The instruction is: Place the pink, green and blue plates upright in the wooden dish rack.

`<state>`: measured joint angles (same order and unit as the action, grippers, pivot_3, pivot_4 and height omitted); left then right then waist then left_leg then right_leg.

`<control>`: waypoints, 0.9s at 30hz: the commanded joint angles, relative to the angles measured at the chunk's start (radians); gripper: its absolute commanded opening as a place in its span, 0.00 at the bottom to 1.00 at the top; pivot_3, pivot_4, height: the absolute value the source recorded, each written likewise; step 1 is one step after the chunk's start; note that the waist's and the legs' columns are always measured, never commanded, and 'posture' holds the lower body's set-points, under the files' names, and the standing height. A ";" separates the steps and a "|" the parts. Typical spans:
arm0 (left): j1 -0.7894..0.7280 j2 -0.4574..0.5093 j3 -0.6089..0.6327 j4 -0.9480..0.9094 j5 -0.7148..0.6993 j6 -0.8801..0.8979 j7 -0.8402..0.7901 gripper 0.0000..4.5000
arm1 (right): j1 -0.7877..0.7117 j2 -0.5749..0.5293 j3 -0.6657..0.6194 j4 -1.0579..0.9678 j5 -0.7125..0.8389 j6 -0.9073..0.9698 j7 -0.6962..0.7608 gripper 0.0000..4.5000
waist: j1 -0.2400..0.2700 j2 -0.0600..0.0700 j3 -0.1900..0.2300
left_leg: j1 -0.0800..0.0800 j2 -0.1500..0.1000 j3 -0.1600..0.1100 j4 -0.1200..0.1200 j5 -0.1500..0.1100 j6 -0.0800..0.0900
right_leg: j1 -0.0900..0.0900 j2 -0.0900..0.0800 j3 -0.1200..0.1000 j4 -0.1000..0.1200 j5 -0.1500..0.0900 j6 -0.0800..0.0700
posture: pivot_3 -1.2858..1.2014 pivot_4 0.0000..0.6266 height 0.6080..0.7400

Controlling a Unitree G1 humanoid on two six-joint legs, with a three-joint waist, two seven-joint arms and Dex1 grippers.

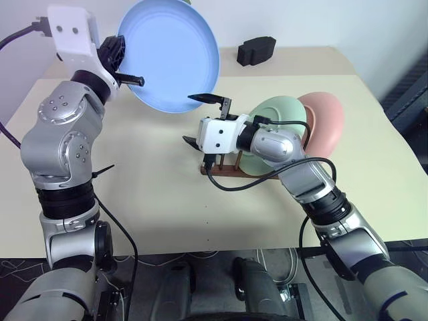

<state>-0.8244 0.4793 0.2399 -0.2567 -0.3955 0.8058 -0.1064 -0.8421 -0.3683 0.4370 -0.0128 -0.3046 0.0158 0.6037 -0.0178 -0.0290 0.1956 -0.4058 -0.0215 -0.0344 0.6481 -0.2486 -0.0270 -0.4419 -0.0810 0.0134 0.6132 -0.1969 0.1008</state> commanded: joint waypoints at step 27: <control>-0.100 -0.121 0.269 -0.019 -0.164 -0.041 0.108 0.89 | -0.084 0.073 -0.038 0.116 -0.082 -0.132 -0.060 0.00 | -0.001 0.000 0.000 | 0.000 0.000 -0.001 0.000 0.000 -0.001 | 0.000 0.000 0.000 0.001 0.000 0.000 | 0.52 0.24 0.99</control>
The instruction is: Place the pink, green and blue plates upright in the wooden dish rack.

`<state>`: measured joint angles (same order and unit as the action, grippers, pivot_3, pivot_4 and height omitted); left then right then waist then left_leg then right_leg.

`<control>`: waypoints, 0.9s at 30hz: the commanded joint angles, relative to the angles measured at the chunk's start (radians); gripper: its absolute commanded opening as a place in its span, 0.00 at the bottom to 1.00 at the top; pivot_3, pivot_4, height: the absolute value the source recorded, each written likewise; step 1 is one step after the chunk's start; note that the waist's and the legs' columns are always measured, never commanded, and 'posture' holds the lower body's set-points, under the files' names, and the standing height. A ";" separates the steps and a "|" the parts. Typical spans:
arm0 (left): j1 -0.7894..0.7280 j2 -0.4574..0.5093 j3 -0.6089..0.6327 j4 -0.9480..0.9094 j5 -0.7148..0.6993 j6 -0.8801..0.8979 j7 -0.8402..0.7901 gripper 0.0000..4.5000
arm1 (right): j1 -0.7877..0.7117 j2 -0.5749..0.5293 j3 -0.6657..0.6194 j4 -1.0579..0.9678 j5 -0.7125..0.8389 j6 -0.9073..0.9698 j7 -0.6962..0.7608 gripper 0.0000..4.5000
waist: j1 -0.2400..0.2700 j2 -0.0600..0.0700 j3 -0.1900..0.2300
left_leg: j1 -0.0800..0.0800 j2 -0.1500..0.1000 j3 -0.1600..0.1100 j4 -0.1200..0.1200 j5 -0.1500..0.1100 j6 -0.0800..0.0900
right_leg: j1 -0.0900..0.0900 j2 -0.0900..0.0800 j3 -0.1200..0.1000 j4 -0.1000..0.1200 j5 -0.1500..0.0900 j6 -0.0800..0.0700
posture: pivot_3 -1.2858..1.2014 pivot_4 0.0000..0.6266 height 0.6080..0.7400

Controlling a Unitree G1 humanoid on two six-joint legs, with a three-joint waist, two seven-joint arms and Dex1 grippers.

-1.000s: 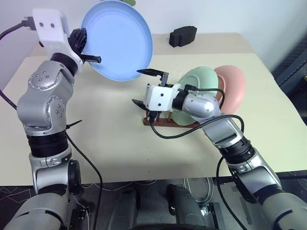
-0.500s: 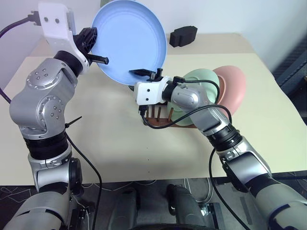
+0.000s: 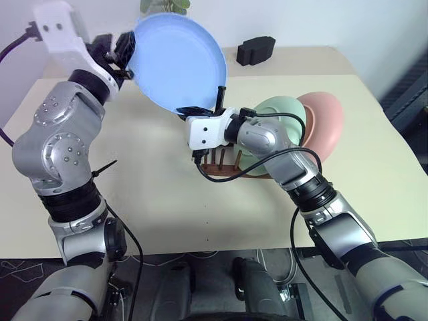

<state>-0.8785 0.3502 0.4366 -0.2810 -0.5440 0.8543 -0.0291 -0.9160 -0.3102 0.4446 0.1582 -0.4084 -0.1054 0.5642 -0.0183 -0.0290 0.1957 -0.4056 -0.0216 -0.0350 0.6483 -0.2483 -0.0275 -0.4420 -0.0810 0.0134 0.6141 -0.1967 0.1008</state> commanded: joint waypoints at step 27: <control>0.500 0.118 -0.095 0.147 0.089 -0.502 -0.382 0.99 | 0.227 0.387 -0.565 -0.718 1.123 0.995 -0.384 0.00 | 0.001 0.000 -0.001 | 0.000 0.001 0.000 -0.001 0.000 0.000 | -0.001 0.000 0.000 0.002 0.001 -0.002 | 0.52 0.24 0.99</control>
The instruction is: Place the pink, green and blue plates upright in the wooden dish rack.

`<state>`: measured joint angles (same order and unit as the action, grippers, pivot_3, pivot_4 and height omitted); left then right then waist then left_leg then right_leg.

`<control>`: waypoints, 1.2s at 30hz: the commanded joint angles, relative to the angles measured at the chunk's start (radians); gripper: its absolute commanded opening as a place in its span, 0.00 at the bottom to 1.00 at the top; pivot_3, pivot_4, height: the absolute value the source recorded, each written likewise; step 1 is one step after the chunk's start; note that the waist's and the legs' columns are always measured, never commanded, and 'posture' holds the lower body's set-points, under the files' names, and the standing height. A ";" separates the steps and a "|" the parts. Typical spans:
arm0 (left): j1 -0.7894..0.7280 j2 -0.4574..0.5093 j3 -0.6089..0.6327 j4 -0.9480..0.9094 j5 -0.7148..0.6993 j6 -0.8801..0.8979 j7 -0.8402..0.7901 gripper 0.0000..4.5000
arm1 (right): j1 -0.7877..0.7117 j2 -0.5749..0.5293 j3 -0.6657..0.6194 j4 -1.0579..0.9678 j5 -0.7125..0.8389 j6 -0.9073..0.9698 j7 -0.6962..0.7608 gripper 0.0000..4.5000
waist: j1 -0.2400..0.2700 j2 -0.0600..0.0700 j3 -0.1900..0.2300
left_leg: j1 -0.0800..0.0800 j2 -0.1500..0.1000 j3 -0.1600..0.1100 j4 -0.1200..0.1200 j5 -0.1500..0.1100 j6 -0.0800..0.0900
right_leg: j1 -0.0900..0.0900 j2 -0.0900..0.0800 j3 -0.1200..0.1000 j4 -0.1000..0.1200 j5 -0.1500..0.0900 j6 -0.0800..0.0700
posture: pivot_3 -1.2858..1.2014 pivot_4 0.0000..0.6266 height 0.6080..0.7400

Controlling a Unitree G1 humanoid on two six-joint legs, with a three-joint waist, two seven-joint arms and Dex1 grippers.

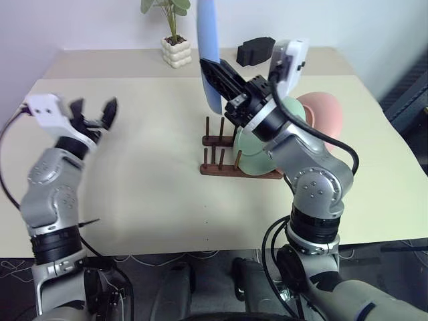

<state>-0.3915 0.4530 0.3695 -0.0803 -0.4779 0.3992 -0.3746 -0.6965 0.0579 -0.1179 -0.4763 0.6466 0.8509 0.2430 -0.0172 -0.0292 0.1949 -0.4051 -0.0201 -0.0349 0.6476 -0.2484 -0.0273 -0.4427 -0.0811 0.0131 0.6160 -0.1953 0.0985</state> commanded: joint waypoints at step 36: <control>0.216 0.157 -0.197 -0.184 0.016 0.031 -0.378 0.99 | 0.095 0.039 0.010 -0.063 0.367 0.108 -0.432 0.00 | -0.003 0.002 0.001 | 0.000 0.001 0.000 0.000 0.000 0.001 | 0.000 0.001 0.000 -0.001 -0.001 -0.001 | 0.52 0.24 0.99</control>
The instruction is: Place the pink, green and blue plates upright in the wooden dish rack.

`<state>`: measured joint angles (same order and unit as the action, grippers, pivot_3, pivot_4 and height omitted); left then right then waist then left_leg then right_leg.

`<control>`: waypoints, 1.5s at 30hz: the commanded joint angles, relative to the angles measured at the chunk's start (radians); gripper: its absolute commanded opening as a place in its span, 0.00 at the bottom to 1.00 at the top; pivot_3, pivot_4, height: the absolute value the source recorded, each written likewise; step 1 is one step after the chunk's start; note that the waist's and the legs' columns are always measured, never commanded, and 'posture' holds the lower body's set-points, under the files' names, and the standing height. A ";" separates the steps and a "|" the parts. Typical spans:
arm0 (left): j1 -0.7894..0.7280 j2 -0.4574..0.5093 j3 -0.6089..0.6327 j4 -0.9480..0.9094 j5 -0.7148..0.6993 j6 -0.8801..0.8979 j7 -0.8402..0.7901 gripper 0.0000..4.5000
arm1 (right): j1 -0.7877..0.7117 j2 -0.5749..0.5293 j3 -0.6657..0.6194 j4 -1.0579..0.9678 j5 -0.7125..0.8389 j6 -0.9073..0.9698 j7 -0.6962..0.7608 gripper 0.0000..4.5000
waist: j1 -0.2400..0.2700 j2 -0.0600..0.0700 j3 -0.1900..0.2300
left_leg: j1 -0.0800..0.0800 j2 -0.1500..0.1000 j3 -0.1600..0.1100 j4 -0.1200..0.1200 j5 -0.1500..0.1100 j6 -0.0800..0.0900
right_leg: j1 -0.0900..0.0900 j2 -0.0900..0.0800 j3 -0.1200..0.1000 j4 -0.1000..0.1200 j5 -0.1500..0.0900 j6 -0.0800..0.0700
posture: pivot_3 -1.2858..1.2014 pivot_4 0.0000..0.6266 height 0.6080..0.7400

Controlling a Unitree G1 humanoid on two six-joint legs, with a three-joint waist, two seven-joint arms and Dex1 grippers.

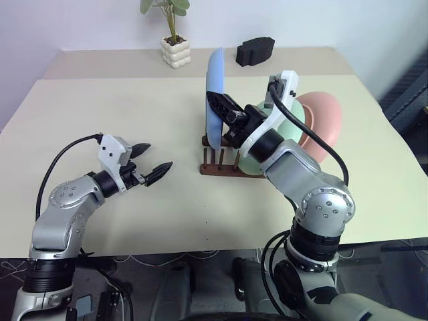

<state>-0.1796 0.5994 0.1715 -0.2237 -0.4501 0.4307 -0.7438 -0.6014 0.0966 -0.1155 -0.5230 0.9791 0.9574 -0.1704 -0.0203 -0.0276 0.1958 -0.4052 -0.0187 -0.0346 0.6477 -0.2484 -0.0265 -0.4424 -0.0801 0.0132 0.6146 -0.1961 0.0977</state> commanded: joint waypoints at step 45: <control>-0.020 -0.019 -0.209 -0.035 0.007 -0.013 -0.157 1.00 | 0.065 -0.844 -0.239 -0.257 0.114 -0.005 0.404 0.01 | 0.009 0.001 0.000 | -0.002 0.000 0.001 0.001 -0.001 0.002 | 0.000 0.000 0.000 -0.003 -0.002 -0.002 | 0.52 0.24 0.99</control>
<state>-0.1939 0.5673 -0.0327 -0.2420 -0.4439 0.4307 -0.8744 -0.5726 -0.6790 -0.2751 -0.7238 1.0636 0.9395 0.1598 -0.0112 -0.0270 0.1962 -0.4072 -0.0183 -0.0339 0.6485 -0.2496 -0.0242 -0.4418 -0.0802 0.0131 0.6113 -0.1987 0.0961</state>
